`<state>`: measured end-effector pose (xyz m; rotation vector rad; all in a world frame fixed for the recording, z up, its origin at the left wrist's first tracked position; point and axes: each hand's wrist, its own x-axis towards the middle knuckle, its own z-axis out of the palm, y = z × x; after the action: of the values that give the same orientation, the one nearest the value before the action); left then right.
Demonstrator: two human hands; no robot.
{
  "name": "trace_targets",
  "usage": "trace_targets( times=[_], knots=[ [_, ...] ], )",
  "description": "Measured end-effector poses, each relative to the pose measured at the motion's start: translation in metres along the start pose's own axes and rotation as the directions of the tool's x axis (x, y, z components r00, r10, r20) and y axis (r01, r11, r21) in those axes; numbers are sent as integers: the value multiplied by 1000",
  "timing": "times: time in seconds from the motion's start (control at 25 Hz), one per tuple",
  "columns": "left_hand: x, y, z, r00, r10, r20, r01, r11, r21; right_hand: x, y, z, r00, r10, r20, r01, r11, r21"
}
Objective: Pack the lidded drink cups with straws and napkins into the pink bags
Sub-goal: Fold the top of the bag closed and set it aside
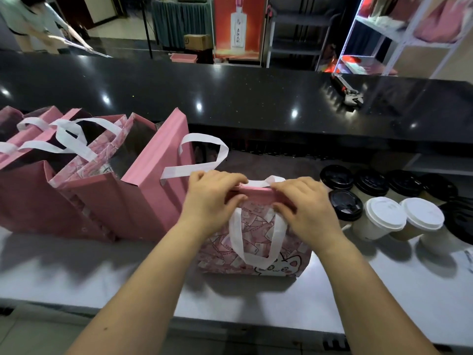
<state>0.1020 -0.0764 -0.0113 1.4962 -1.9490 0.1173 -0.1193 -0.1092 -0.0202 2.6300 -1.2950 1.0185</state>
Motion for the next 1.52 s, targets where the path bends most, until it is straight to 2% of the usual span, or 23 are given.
trace_targets(
  times=[0.08, 0.24, 0.4, 0.56, 0.64, 0.72, 0.84, 0.92, 1.0, 1.16, 1.28, 1.36, 1.44, 1.48, 1.52],
  knots=[
    [6, 16, 16, 998, 54, 11, -55, 996, 65, 4, -14, 9, 998, 29, 47, -27, 998, -53],
    [7, 26, 35, 998, 57, 2, -56, 981, 186, 9, -24, 18, 987, 161, -7, -161, 983, -92],
    [3, 26, 31, 1000, 14, 1, -14, 979, 204, 10, -22, 18, 989, 145, -1, -145, 985, -89],
    [-10, 3, 15, 993, -119, 13, 115, 978, 177, -3, -3, 7, 959, 280, 41, -274, 954, -119],
    [-10, -4, 9, 983, -178, 35, 170, 972, 163, -6, 0, 5, 963, 269, 19, -264, 955, -138],
    [-5, -5, 7, 976, -213, 45, 204, 967, 150, -2, -1, 7, 981, 193, -24, -194, 973, -122],
    [-7, -18, 1, 983, -185, -6, 184, 976, 117, -1, 5, 5, 980, 190, -55, -194, 978, -75],
    [-15, -36, -3, 978, -210, 21, 208, 977, 46, -6, 13, 2, 966, 254, -51, -257, 966, -44],
    [-18, -50, -7, 973, -223, 52, 225, 974, -29, -10, 15, 4, 965, 254, -63, -256, 967, -20],
    [-16, -53, -8, 976, -213, -45, 203, 964, -170, -6, 21, 4, 974, 185, -129, -180, 982, 49],
    [-25, -54, -7, 941, -335, -43, 304, 896, -323, -16, 31, 1, 952, 271, -144, -258, 961, 103],
    [-26, -51, -5, 918, -390, -68, 344, 870, -353, -18, 33, 2, 938, 311, -151, -294, 947, 127],
    [-22, -48, 1, 865, -494, -83, 412, 795, -444, -18, 30, 7, 904, 380, -193, -338, 915, 221],
    [-23, -46, 3, 828, -558, -50, 445, 710, -546, -20, 29, 9, 867, 459, -192, -375, 857, 354],
    [-26, -44, 5, 796, -605, 13, 471, 607, -640, -24, 25, 11, 820, 552, -149, -409, 748, 524]
  ],
)
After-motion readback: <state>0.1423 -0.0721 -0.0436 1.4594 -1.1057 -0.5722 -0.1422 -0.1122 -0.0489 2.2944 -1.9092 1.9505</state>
